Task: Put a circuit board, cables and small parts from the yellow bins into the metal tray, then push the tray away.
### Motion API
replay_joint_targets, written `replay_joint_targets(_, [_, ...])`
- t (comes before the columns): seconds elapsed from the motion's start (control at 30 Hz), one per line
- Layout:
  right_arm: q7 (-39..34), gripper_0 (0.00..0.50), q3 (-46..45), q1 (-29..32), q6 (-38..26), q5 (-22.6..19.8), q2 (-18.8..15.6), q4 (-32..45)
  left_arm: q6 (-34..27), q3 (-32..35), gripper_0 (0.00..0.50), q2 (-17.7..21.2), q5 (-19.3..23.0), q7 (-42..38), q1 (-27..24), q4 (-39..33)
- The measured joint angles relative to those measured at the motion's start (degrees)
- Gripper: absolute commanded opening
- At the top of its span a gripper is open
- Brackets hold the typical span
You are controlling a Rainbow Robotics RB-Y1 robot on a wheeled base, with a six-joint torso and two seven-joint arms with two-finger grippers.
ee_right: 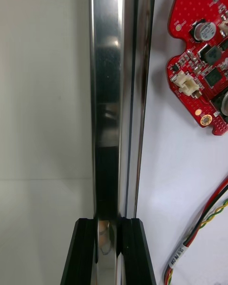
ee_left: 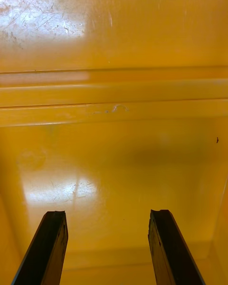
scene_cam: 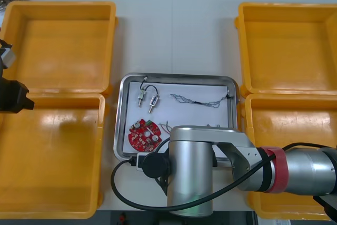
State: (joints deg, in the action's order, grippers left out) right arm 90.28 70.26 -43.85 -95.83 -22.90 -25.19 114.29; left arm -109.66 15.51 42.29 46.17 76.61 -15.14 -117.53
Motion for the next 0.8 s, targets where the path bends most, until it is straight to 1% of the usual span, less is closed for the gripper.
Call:
replay_joint_targets(0.23, [0.0, 0.0, 0.0, 0.0, 0.6, 3.3, 0.0, 0.0, 0.0, 0.0, 0.5, 0.0, 0.0, 0.0, 0.0, 0.0])
replay_joint_targets(0.37, [0.0, 0.0, 0.0, -0.6, 0.8, 3.4, 0.0, -0.2, 0.0, 0.0, 0.5, 0.0, 0.0, 0.0, 0.0, 0.0])
replay_joint_targets(0.57, [0.0, 0.0, 0.0, -3.0, 1.0, 3.5, 0.0, -0.5, 0.0, 0.0, 0.5, 0.0, 0.0, 0.0, 0.0, 0.0])
replay_joint_targets(0.8, [0.0, 0.0, 0.0, -7.5, 2.3, 4.2, 0.0, -4.2, 0.0, 0.0, 0.5, 0.0, 0.0, 0.0, 0.0, 0.0])
